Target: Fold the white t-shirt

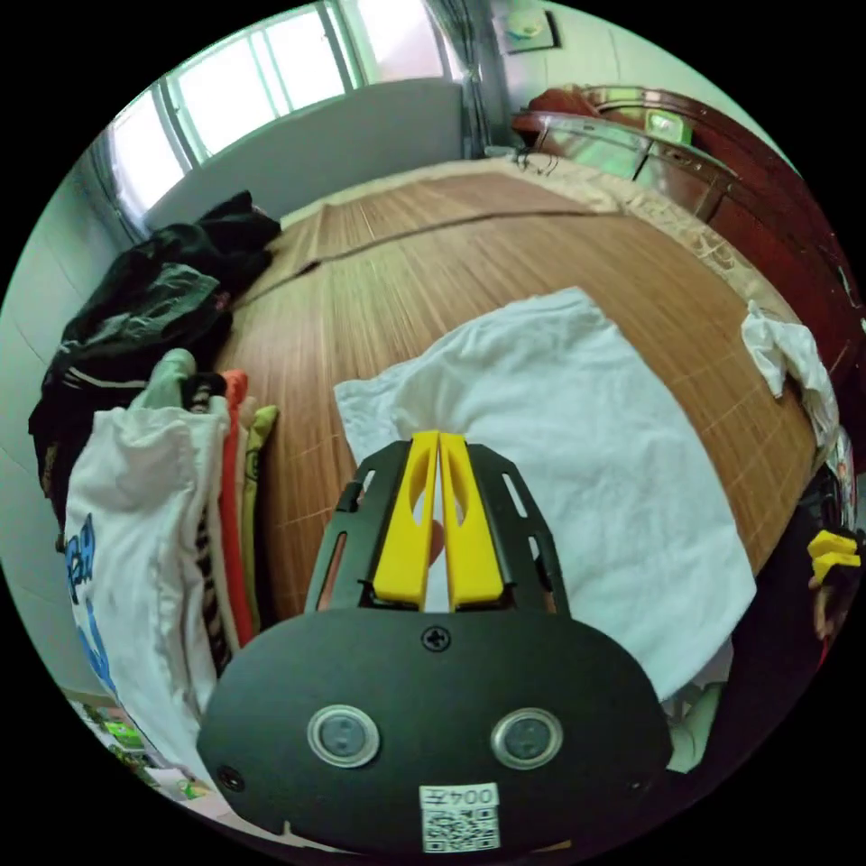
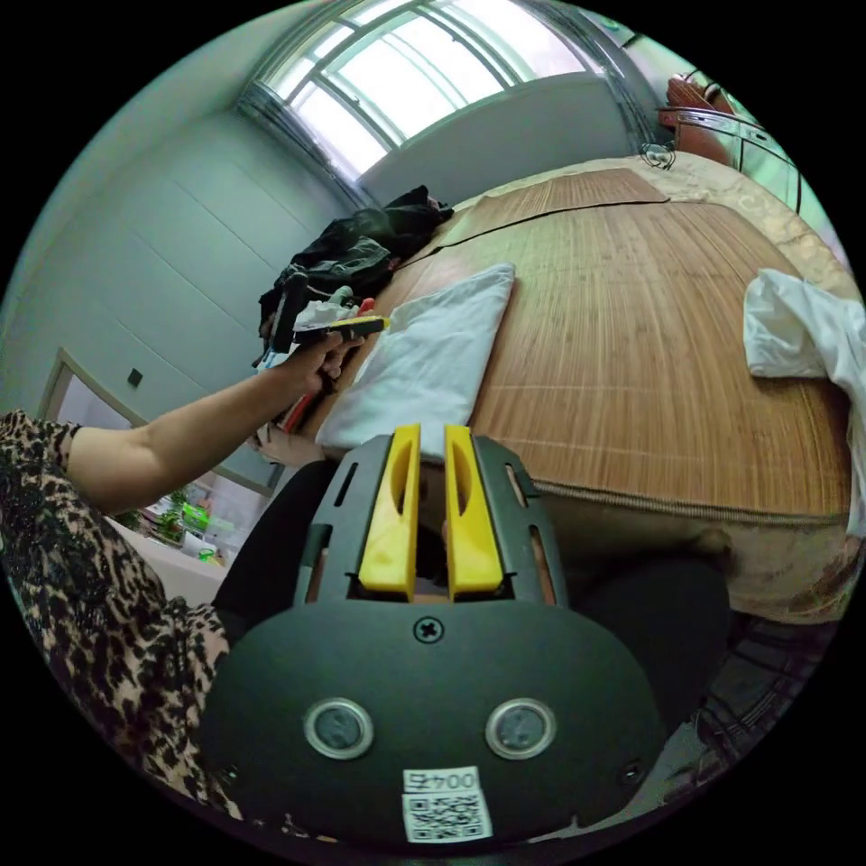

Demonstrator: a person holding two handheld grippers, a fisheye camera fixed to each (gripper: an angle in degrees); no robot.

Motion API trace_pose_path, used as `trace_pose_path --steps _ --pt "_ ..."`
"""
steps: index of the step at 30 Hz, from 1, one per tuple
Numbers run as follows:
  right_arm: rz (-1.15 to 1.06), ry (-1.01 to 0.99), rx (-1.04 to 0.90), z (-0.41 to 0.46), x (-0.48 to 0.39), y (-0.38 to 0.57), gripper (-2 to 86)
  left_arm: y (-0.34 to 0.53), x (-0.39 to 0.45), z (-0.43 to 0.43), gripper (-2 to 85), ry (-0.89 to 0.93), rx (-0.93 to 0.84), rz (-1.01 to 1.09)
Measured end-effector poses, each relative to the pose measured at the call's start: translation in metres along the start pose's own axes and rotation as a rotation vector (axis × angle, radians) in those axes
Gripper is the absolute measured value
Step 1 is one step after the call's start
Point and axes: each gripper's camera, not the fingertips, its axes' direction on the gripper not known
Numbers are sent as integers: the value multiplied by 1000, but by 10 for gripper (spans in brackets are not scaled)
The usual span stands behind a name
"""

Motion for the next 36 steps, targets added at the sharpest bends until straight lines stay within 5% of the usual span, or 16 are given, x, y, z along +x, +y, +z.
trace_pose_path --steps 6,13,25,36 --pt "-36 -61 68 -59 10 58 -6 109 37 -109 7 217 197 -17" --pt "18 -157 99 -94 28 117 -4 264 87 -170 6 379 200 -147" --pt "113 -423 358 -129 37 150 172 306 91 -186 5 356 252 -132" --pt "37 -382 439 -165 1 133 144 337 76 -212 73 409 365 -224"
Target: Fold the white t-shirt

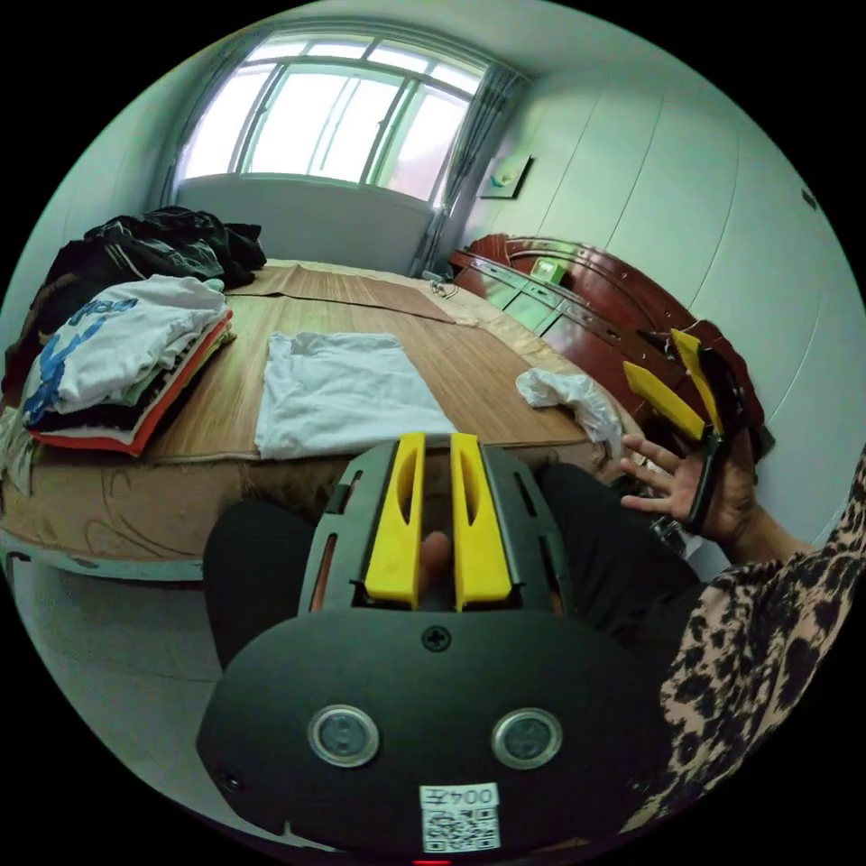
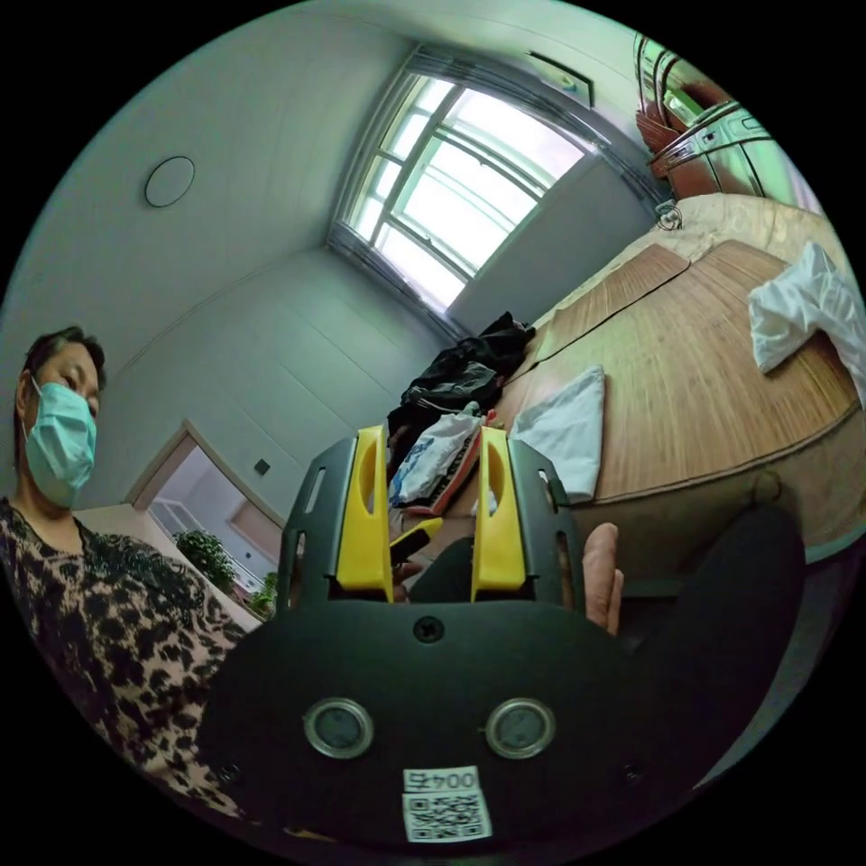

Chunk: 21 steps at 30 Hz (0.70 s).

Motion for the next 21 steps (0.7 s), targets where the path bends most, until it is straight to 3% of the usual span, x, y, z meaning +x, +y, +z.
trace_pose_path --steps 8,21 --pt "4 -39 24 62 -29 -25 134 -28 34 -11 140 194 114 -33" --pt "-133 119 -69 147 -84 5 137 -38 29 -9 12 109 39 -159"
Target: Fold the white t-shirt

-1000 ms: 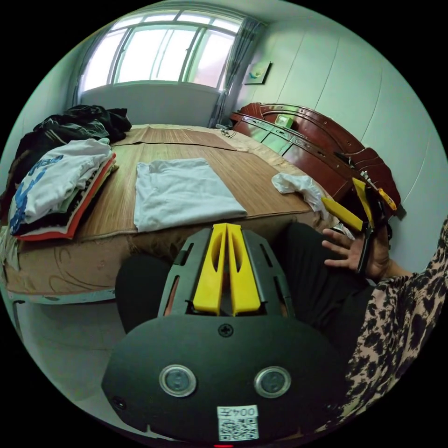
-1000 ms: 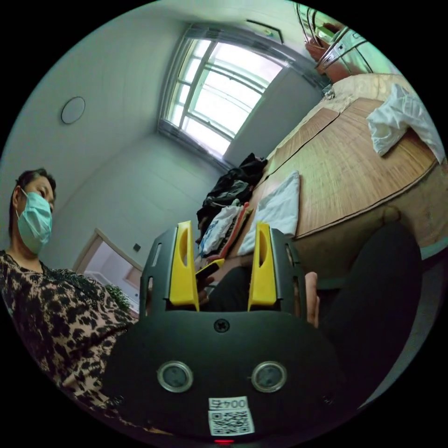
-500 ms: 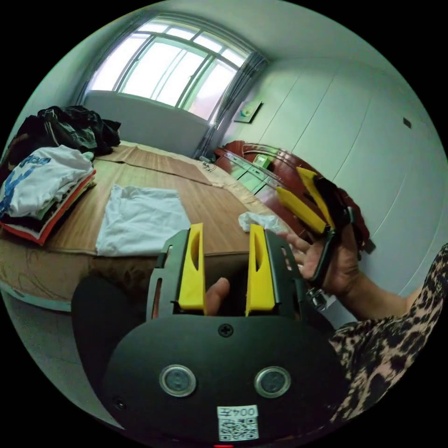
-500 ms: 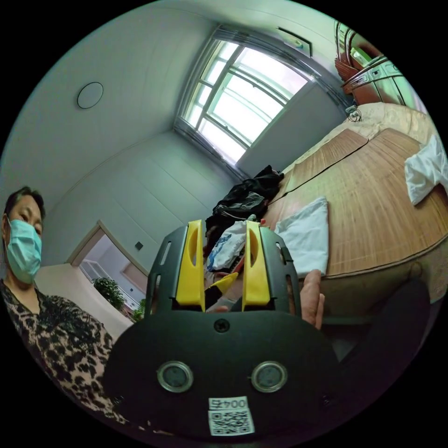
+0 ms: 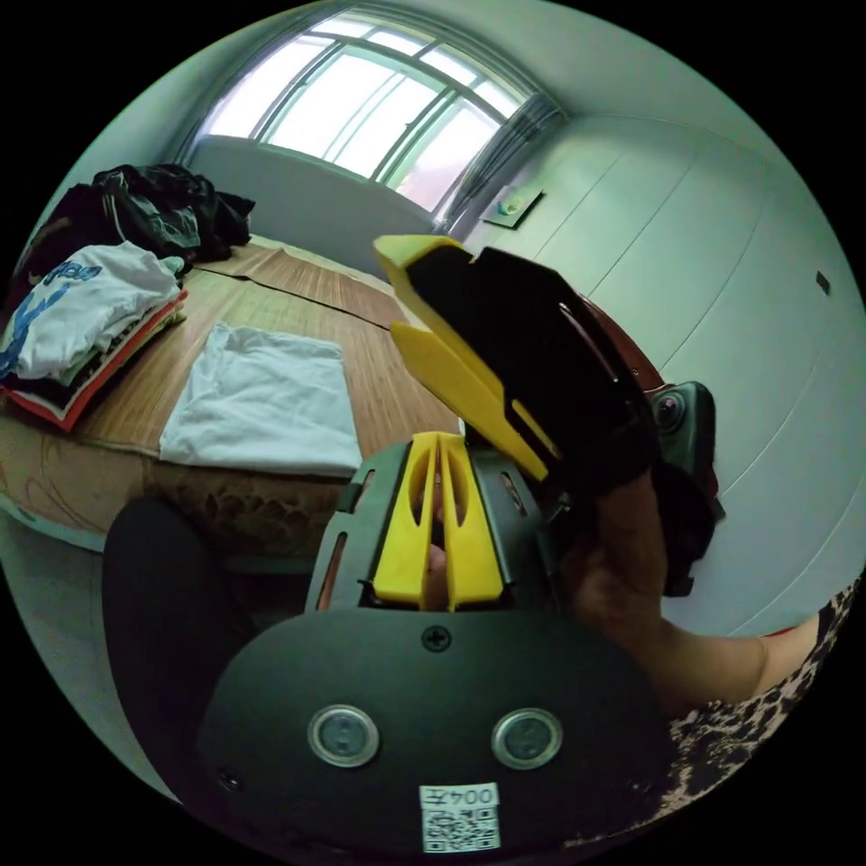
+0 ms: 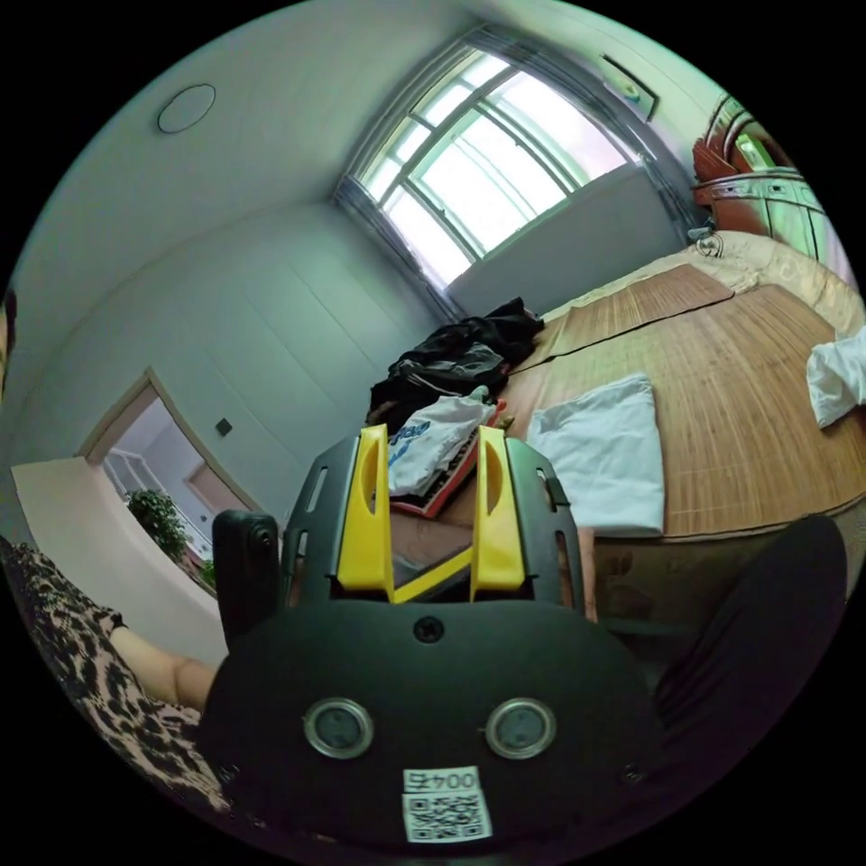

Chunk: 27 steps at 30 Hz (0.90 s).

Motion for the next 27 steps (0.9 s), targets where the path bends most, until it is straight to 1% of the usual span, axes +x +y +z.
trace_pose_path --steps 2,6,9,14,18,23,25,27 --pt "32 -5 25 2 -3 1 133 1 -1 -3 7 -13 28 23" --pt "-1 43 79 3 -15 4 132 -4 -14 0 3 76 26 11" --pt "21 23 62 8 -7 4 131 -5 -19 9 1 70 4 -22" --pt "52 11 -30 27 9 -7 131 -7 -29 27 0 51 -11 -113" --pt "69 81 -71 38 15 -18 112 -16 -34 47 0 70 -27 -169" --pt "128 41 -38 46 42 -26 79 -26 -32 70 2 28 -21 -134" --pt "102 67 -1 45 46 -30 84 -32 -31 79 3 36 -39 -102" --pt "83 82 78 38 51 -36 98 -38 -33 81 5 -8 -17 -41"
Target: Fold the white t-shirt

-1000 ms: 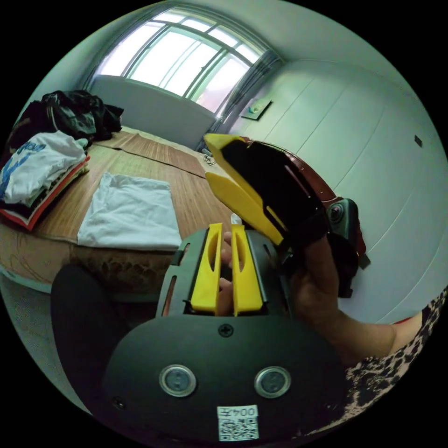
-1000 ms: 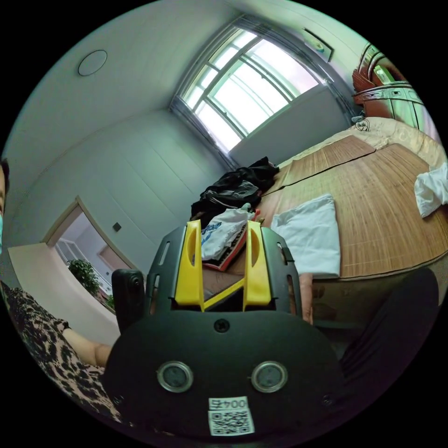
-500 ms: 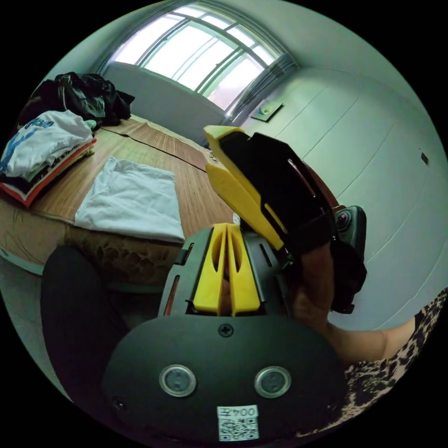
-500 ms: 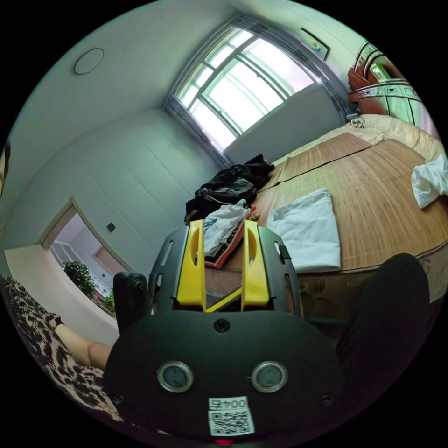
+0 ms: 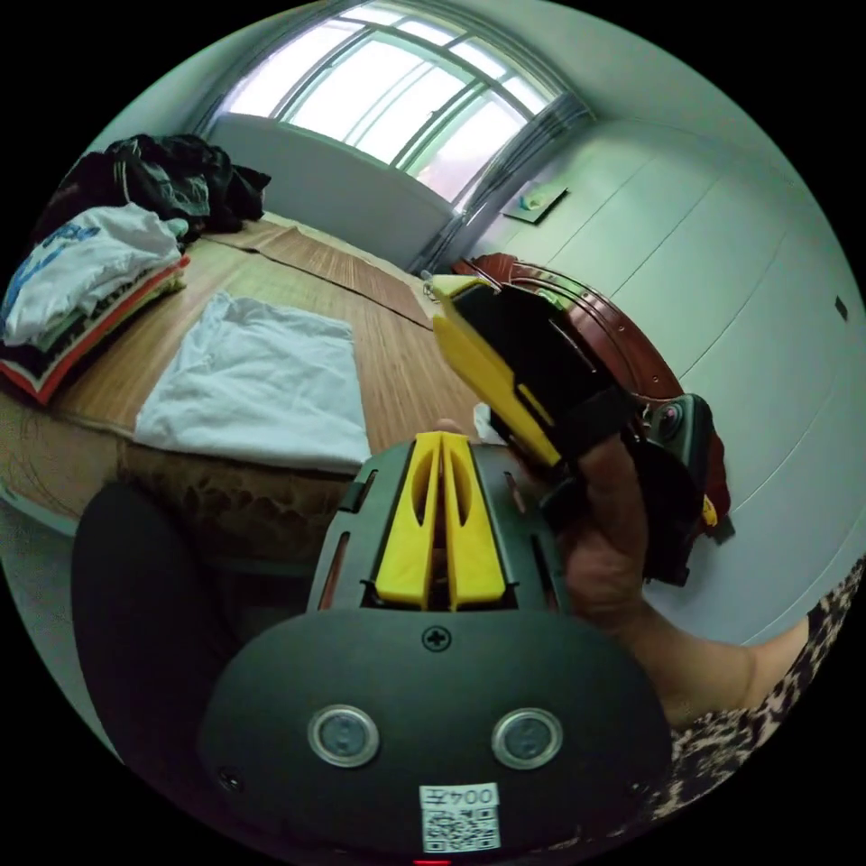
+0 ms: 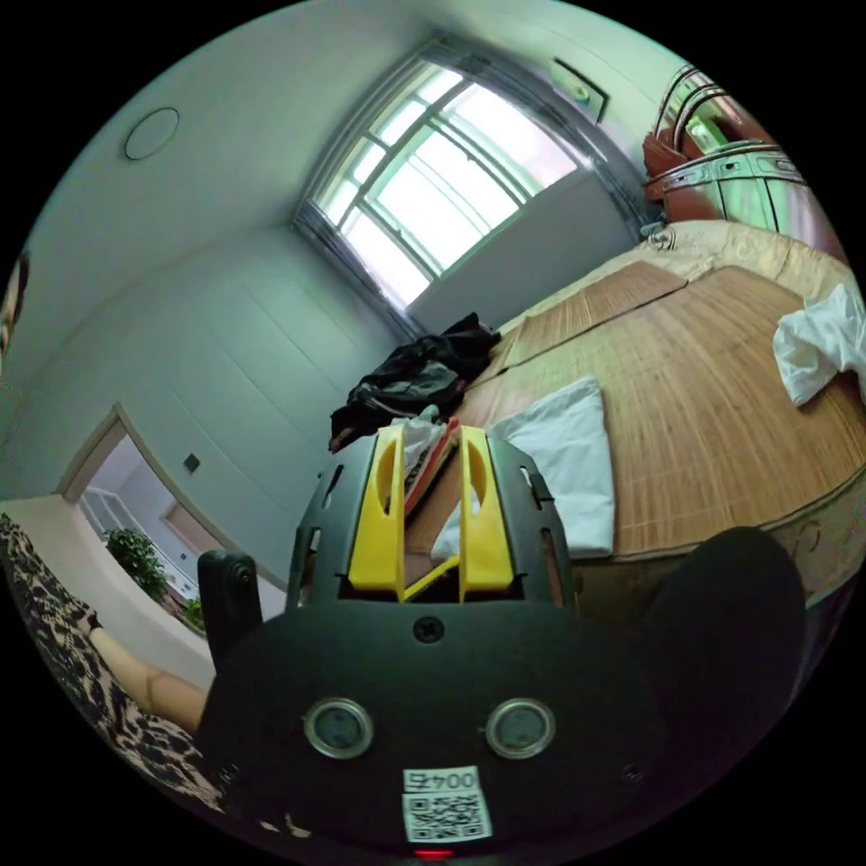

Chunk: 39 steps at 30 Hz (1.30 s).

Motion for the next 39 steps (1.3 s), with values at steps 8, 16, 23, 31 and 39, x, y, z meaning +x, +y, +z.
trace_pose_path --steps 8,16,23,31,39 --pt "-63 53 -190 12 58 -45 145 -33 -63 -16 8 -341 57 70" --pt "-39 139 -326 58 77 -29 26 -93 -107 36 10 -479 -65 124" --pt "-128 145 -361 84 82 -37 14 -130 -124 110 10 -517 -227 175" --pt "-98 48 -221 113 104 -99 154 -183 -123 140 8 -526 -338 151" --pt "-2 7 -467 190 140 -141 166 -288 -113 210 7 -490 -313 262"
